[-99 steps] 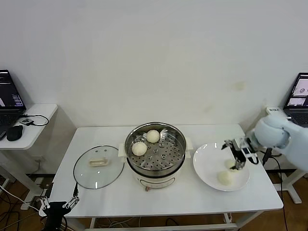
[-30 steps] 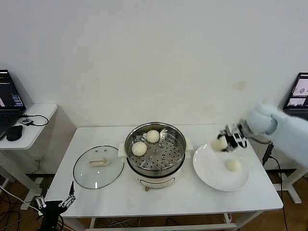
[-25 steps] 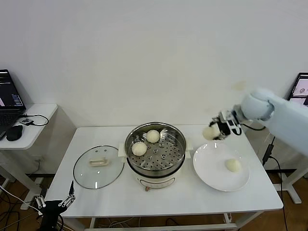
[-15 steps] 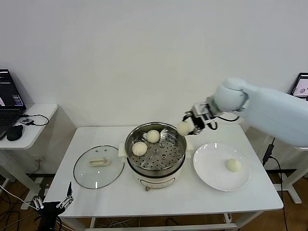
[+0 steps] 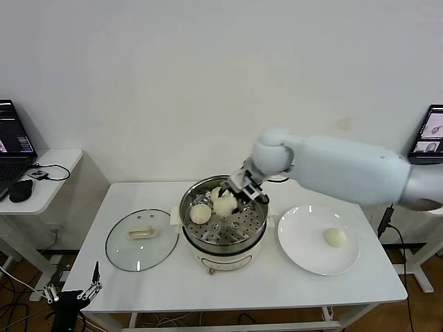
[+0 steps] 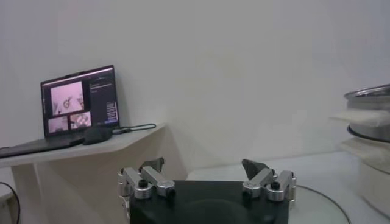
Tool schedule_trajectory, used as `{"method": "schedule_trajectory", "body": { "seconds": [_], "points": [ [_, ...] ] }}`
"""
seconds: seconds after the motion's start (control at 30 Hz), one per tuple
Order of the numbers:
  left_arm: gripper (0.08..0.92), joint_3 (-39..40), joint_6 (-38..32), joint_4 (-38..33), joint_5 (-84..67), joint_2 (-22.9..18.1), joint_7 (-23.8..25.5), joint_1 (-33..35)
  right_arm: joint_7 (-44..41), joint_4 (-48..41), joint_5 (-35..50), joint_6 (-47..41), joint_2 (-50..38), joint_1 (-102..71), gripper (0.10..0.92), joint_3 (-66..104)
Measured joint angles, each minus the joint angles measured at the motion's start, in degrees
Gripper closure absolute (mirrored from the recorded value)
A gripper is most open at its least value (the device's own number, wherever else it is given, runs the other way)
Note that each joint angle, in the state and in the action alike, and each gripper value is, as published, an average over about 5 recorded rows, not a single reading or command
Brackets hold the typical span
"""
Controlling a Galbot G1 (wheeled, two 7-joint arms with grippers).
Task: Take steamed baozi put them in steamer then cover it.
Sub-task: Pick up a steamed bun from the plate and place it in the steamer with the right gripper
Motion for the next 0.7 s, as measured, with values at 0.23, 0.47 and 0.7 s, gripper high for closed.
{"method": "schedule_trajectory", "body": {
  "seconds": [0.23,0.47,0.7],
  "points": [
    [0.177,-0.15,0.00,0.06,-0.14,-0.12,-0.03,-0.16,-1.60,-0.72,-4.11,6.17,2.86,-0.37,0.397,-1.55],
    [0.177,-0.15,-0.08,0.14,-0.23,-0.21,-0.04,-0.02,-3.24,-0.34,-7.61,9.99,3.37,-0.74,0.397,-2.41],
    [0.177,0.00,-0.15,0.19,-0.18,-0.45,-0.05,0.01,-3.81,0.68,-9.32,11.68,2.74,-1.53,0.397,-2.59]
  ]
}}
